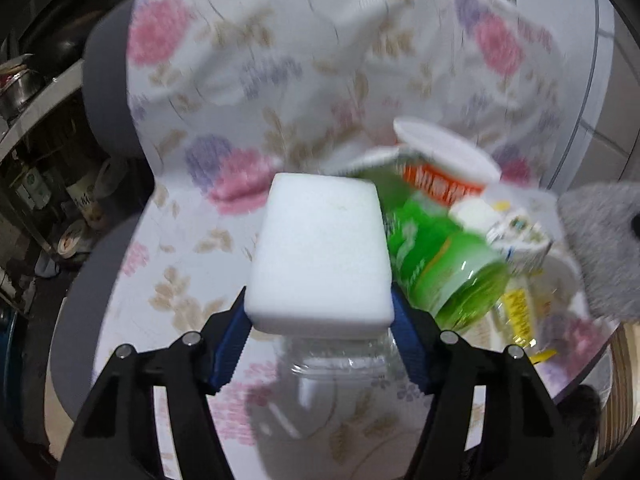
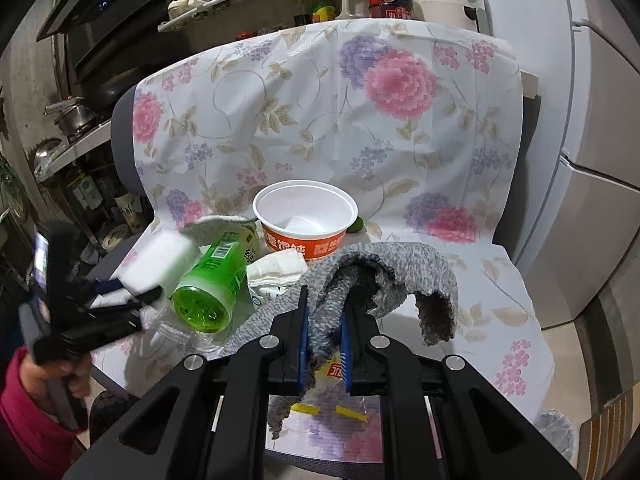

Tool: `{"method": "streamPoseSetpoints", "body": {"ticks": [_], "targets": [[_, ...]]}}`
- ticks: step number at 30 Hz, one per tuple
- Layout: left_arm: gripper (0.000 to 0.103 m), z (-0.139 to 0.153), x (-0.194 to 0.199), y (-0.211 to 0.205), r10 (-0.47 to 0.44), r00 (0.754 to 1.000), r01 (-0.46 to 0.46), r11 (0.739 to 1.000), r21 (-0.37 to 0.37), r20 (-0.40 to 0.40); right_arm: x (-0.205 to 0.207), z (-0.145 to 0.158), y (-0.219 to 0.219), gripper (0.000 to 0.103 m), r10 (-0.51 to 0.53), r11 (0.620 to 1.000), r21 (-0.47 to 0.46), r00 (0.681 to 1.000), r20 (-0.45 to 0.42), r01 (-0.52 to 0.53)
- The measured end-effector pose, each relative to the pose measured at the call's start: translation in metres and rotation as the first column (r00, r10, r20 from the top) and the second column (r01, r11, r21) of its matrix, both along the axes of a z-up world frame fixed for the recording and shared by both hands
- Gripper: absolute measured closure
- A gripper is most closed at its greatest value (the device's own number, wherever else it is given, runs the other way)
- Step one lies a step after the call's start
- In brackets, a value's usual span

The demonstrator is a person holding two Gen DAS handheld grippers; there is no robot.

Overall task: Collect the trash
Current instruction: 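Grasp the white sponge with the left gripper while the right gripper holds the grey cloth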

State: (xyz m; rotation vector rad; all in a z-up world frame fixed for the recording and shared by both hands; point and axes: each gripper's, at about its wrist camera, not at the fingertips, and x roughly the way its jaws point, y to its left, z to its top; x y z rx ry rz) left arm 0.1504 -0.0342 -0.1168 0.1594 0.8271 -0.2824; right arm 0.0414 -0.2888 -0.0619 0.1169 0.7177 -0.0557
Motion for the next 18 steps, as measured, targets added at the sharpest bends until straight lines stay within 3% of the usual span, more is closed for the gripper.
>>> {"method": "streamPoseSetpoints", "body": {"ticks": [5, 11, 18], "targets": [[0.04, 0.03, -0.016, 0.022, 0.003, 1.0, -0.002, 0.997, -0.076, 0.022, -0.004, 0.002, 0.002, 0.09, 0.001, 1.0, 0.005, 1.0, 0.013, -0.001], [0.04, 0.051, -0.04, 0.036, 0.034, 0.996, -0.027, 0.995, -0.091, 0.077, -0.009, 0.006, -0.002, 0.09, -0.001, 1.0, 0.011, 0.999, 0.043, 0.001], [0.039, 0.056, -0.063, 0.001, -0.008, 0.993, 0.018, 0.996, -0.087, 0.118, -0.035, 0.017, -0.018, 0.09, -0.035, 0.999, -0.007, 0.995, 0.089, 0.036]]}}
